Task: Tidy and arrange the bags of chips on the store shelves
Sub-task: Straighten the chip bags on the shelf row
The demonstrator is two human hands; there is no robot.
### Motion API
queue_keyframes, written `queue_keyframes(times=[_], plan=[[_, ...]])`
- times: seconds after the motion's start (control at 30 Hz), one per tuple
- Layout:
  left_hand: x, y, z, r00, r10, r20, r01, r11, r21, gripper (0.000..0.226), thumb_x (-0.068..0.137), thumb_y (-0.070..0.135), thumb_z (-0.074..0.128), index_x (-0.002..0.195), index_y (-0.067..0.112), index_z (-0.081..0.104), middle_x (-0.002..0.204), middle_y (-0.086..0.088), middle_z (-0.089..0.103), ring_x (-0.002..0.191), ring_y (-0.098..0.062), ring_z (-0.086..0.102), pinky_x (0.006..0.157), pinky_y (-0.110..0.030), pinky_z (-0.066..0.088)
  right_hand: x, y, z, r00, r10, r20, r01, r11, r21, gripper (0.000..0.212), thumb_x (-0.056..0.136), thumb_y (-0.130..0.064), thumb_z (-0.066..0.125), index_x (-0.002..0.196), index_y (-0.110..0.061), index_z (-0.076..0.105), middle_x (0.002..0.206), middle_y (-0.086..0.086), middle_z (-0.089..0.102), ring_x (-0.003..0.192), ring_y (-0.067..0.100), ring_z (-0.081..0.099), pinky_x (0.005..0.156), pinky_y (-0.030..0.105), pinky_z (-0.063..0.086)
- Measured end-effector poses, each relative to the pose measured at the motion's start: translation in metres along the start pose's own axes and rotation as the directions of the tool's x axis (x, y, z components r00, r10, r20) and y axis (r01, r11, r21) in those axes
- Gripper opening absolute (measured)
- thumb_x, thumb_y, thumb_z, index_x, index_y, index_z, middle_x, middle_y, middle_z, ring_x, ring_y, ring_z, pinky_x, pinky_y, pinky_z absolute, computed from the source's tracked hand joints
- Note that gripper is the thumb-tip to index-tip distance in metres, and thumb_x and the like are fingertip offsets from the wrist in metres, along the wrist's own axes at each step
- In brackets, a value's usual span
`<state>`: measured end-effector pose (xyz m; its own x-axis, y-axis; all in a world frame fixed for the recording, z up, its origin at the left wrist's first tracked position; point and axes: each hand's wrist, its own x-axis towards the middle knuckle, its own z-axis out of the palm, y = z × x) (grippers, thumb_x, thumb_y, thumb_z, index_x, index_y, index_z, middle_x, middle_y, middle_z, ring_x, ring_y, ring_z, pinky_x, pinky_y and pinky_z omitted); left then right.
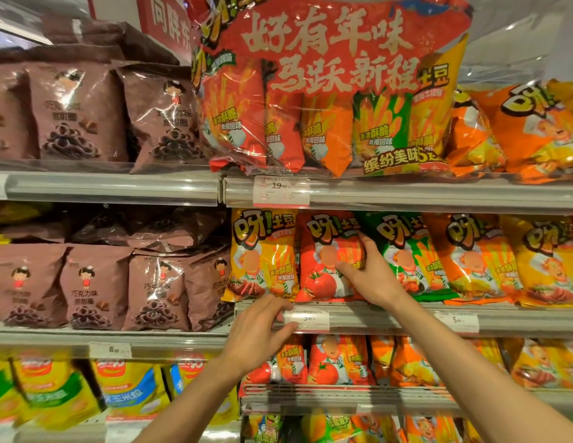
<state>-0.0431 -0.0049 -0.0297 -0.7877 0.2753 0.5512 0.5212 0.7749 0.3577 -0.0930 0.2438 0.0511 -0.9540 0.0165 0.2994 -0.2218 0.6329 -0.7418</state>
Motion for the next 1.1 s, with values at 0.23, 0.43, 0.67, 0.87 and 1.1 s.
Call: queue_keyframes(times=[0.23,0.43,0.67,0.87,1.1], plan=[[-0.013,0.003,0.000,0.999,-0.049,0.019,0.051,0.996,-0.073,0.039,0.097,0.051,0.047,0.129,0.032,0.055,0.109,0.014,0.053,0.106,-0.004,0.049,0.090,-0.031,0.044,-0.063,0.004,0.010,0.992,-0.094,-0.085,0.090,0.994,-0.058,0.081,0.093,-0.046,0.063,0.157,-0.028,0.017,0.155,-0.011,0.034,0.141,0.006,0.032,0.113,0.029,0.030],[-0.048,-0.001,0.015,0.998,-0.045,0.031,0.049,0.988,-0.145,0.054,0.095,0.057,0.042,0.139,0.028,0.051,0.125,0.012,0.049,0.117,-0.004,0.045,0.096,-0.022,0.039,-0.129,0.036,0.034,0.984,-0.151,-0.092,0.127,0.966,-0.224,0.070,0.093,-0.054,0.057,0.154,-0.031,0.028,0.159,-0.016,0.022,0.148,0.001,0.016,0.115,0.014,0.010],[-0.099,-0.002,0.041,0.984,-0.136,0.113,0.155,0.973,-0.171,0.062,0.092,0.064,0.039,0.143,0.028,0.044,0.139,0.005,0.045,0.129,-0.016,0.045,0.098,-0.031,0.045,-0.199,0.088,0.042,0.992,0.126,-0.006,-0.123,0.950,-0.289,0.071,0.092,-0.059,0.053,0.151,-0.025,0.036,0.151,-0.008,0.040,0.143,0.013,0.033,0.112,0.026,0.029],[-0.118,0.030,0.061,0.944,-0.293,0.152,0.322,0.916,-0.238,0.058,0.092,0.063,0.049,0.143,0.037,0.041,0.140,0.008,0.047,0.131,-0.014,0.044,0.104,-0.035,0.042,-0.223,0.127,0.026,0.970,0.242,0.000,-0.236,0.946,-0.224,0.062,0.091,-0.056,0.057,0.143,-0.023,0.048,0.138,-0.004,0.053,0.128,0.015,0.049,0.102,0.024,0.035],[-0.096,0.107,0.107,0.907,-0.413,0.080,0.419,0.869,-0.264,0.055,0.091,0.054,0.056,0.141,0.035,0.045,0.138,0.010,0.053,0.124,-0.013,0.052,0.100,-0.041,0.047,-0.205,0.188,-0.041,0.983,0.182,0.016,-0.178,0.972,-0.153,0.045,0.092,-0.041,0.065,0.133,-0.024,0.057,0.121,-0.013,0.056,0.112,0.007,0.055,0.094,0.026,0.043]])
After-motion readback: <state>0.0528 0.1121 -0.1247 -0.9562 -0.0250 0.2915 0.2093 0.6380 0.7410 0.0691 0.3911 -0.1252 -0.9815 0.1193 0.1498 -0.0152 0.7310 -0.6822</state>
